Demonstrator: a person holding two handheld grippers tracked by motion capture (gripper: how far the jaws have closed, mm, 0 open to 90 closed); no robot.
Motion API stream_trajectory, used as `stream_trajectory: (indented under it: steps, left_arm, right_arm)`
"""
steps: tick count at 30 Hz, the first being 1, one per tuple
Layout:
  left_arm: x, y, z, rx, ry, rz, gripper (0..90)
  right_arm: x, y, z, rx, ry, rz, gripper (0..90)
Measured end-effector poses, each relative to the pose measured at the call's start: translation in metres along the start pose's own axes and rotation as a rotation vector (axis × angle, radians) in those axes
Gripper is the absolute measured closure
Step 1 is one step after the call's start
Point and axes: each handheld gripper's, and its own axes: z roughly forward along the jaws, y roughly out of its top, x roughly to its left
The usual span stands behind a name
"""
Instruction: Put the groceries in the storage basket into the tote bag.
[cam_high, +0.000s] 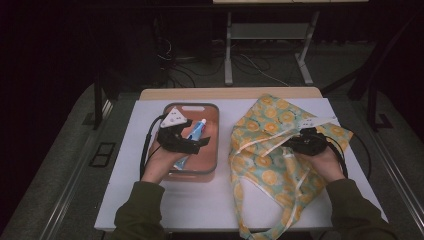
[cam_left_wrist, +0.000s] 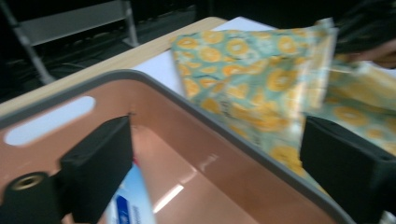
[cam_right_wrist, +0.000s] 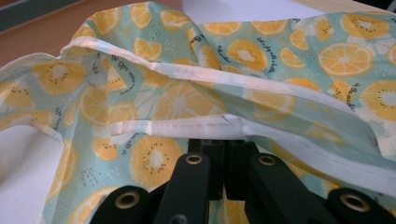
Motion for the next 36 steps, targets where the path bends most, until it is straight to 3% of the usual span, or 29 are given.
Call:
stream_trajectory:
  steps: [5, 13, 17, 22, 26, 28, 29, 32, 36]
  left_arm:
    - [0.013, -0.003, 0.024, 0.071, 0.058, -0.023, 20.0]
    - [0.028, -0.024, 0.050, 0.265, 0.151, -0.049, 25.3]
    - [0.036, -0.032, 0.057, 0.360, 0.170, -0.095, 25.4]
    - [0.040, -0.038, 0.059, 0.420, 0.176, -0.142, 29.2]
    - [0.039, -0.040, 0.064, 0.498, 0.197, -0.151, 40.0]
    - [0.039, -0.041, 0.064, 0.510, 0.193, -0.163, 44.7]
    - [0.039, -0.041, 0.064, 0.516, 0.198, -0.188, 46.7]
    - [0.039, -0.040, 0.063, 0.515, 0.195, -0.189, 53.1]
    - [0.039, -0.036, 0.058, 0.507, 0.225, -0.216, 70.7]
  right_arm:
    - [0.000, 0.000, -0.002, -0.004, -0.001, -0.004, 88.5]
    - [-0.001, -0.001, -0.003, -0.006, -0.003, -0.002, 88.6]
    - [-0.001, -0.001, -0.002, -0.002, -0.003, -0.006, 88.6]
    - [0.001, -0.002, -0.001, 0.002, -0.001, -0.008, 88.6]
    - [0.002, -0.002, 0.000, 0.005, 0.000, -0.013, 88.6]
    - [0.003, -0.002, 0.000, 0.003, 0.001, -0.015, 88.6]
    - [0.003, -0.002, -0.001, 0.000, 0.002, -0.017, 88.6]
    - [0.003, -0.001, -0.001, -0.001, 0.002, -0.020, 88.6]
    - [0.003, -0.002, -0.001, -0.001, 0.003, -0.021, 88.6]
